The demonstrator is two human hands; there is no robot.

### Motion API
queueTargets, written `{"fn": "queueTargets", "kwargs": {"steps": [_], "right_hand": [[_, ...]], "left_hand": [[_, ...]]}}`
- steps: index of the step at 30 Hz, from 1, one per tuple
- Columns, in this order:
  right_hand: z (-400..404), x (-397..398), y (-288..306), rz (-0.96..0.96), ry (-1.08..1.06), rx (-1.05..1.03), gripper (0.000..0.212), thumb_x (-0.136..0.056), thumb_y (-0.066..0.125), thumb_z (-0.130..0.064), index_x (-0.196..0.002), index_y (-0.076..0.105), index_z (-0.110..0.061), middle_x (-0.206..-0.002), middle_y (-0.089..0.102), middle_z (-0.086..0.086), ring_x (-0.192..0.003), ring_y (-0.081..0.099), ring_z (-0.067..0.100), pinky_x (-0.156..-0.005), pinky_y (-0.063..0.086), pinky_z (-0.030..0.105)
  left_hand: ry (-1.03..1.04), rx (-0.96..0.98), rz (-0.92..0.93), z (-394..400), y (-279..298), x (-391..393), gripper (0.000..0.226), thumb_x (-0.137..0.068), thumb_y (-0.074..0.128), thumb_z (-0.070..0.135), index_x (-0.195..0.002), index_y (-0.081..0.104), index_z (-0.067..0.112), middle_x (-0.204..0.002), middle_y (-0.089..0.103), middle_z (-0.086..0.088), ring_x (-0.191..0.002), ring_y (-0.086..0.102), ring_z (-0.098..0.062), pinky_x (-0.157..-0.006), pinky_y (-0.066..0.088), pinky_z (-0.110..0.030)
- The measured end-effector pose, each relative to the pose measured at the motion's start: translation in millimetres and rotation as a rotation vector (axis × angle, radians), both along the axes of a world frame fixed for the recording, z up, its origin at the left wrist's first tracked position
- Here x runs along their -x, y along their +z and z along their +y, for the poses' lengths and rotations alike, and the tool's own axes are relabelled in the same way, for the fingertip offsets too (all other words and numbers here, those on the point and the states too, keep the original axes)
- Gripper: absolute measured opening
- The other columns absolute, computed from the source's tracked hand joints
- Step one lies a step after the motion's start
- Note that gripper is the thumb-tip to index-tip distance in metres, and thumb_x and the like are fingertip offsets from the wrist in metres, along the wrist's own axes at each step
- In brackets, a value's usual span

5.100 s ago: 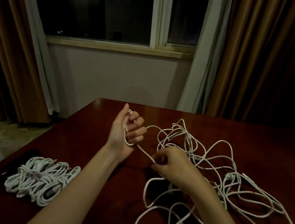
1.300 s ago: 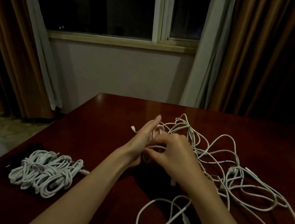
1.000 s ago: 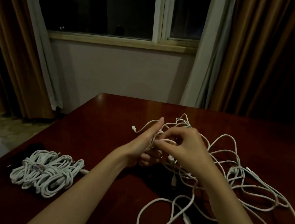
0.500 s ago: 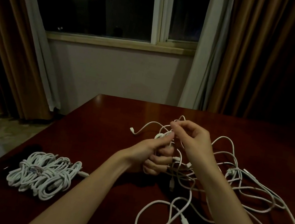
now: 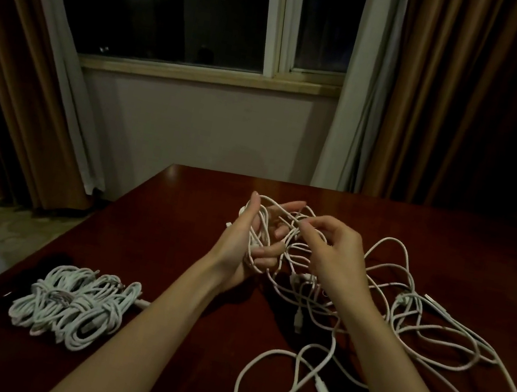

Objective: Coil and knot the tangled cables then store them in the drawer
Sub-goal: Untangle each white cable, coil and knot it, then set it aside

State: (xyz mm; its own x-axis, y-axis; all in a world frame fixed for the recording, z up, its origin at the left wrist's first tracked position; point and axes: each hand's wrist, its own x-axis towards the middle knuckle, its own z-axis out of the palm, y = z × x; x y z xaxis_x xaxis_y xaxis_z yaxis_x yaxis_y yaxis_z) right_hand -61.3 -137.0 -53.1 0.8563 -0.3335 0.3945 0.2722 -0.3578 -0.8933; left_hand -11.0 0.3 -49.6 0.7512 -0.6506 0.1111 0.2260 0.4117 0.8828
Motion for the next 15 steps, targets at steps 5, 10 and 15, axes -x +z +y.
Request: {"fn": "queueTargets", "kwargs": {"steps": [5,10,15], "right_hand": [[6,4,-1,0.047,0.024,0.13,0.018,-0.091,0.063,-0.03,-0.085,0.071,-0.015,-0.073,0.068,0.004,-0.067,0.064,0.017,-0.061,0.05,0.032],[14,4,-6,0.105,0.098,0.296,0.018,-0.092,0.063,-0.032,-0.082,0.071,-0.019,-0.069,0.066,-0.002,-0.063,0.062,0.01,-0.064,0.051,0.031],[12,6,-5,0.104,0.135,0.382,0.016,-0.092,0.063,-0.028,-0.097,0.074,-0.018,-0.077,0.068,-0.008,-0.071,0.062,0.003,-0.067,0.051,0.023]], "left_hand": [[0.158,-0.085,-0.094,2,4,3,0.062,-0.102,0.016,0.051,-0.11,0.068,0.019,-0.072,0.067,0.007,-0.058,0.06,-0.004,-0.046,0.044,-0.015],[0.276,-0.052,-0.042,2,4,0,0.064,-0.103,0.024,0.047,-0.067,0.066,0.014,-0.08,0.073,-0.003,-0.082,0.07,-0.014,-0.074,0.054,-0.027],[0.301,0.249,0.214,4,9,-2,0.053,-0.103,0.029,0.047,-0.061,0.037,0.017,-0.041,0.033,0.007,-0.037,0.045,-0.005,-0.047,0.047,-0.018]]}}
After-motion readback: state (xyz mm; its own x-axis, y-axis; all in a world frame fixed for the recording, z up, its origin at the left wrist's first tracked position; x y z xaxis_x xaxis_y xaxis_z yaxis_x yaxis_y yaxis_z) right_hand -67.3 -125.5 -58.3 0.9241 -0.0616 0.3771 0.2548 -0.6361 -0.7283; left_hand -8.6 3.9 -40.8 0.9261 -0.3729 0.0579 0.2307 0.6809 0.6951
